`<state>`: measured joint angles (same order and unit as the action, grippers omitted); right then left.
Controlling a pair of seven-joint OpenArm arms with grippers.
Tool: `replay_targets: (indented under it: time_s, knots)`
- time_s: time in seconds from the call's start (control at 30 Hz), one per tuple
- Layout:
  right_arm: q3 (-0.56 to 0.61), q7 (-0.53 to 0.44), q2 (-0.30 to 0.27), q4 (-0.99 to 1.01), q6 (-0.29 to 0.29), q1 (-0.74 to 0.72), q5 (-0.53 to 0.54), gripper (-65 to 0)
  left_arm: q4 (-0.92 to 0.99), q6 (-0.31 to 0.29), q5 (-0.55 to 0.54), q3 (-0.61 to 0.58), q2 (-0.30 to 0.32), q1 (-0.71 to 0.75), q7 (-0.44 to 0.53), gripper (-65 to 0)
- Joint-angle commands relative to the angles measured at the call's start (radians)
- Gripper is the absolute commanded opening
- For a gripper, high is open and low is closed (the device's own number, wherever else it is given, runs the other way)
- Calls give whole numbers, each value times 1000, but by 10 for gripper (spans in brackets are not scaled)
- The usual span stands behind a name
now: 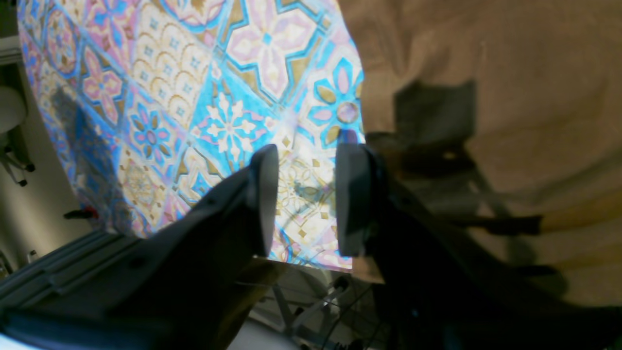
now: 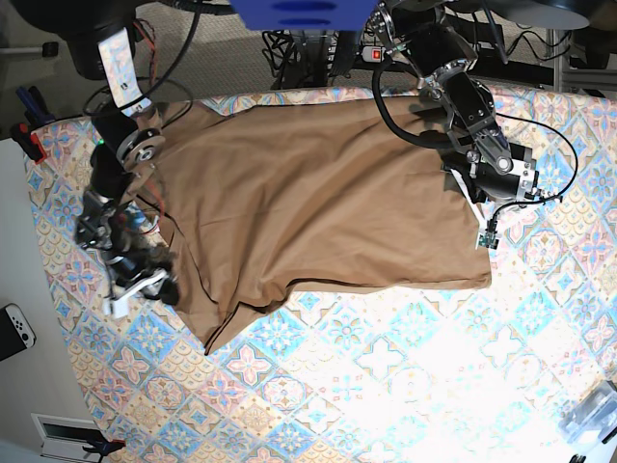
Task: Layout the t-shirt on the table in an organized manner, then fold the t-shirt properly
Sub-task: 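Move the right gripper down to the shirt's side near the sleeve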
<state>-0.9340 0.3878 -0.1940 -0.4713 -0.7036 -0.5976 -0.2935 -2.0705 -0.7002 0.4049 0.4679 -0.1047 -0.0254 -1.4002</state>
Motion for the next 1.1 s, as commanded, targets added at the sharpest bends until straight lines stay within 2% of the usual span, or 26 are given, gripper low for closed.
replay_targets:
  time_s: [0.0, 0.17, 0.57, 0.7, 0.87, 1.07]
  knots:
    - [16, -42, -42, -17, 5, -37, 23, -365, -14, 2, 4, -2, 3, -15, 4, -454]
    - [134, -66, -40, -16, 5, -37, 27, -366, -14, 2, 4, -2, 3, -17, 4, -454]
    - [148, -76, -37, -13, 5, -29, 23, -366, -14, 2, 4, -2, 3, -14, 4, -454]
    - [148, -76, -34, -13, 5, -29, -40, -366, -14, 2, 4, -2, 3, -14, 4, -454]
    - [146, -76, 6, -13, 5, -26, -118, -366, -14, 2, 4, -2, 3, -14, 4, -454]
    - [146, -76, 49, -14, 5, -6, -155, -366, -14, 2, 4, -2, 3, -14, 4, -454]
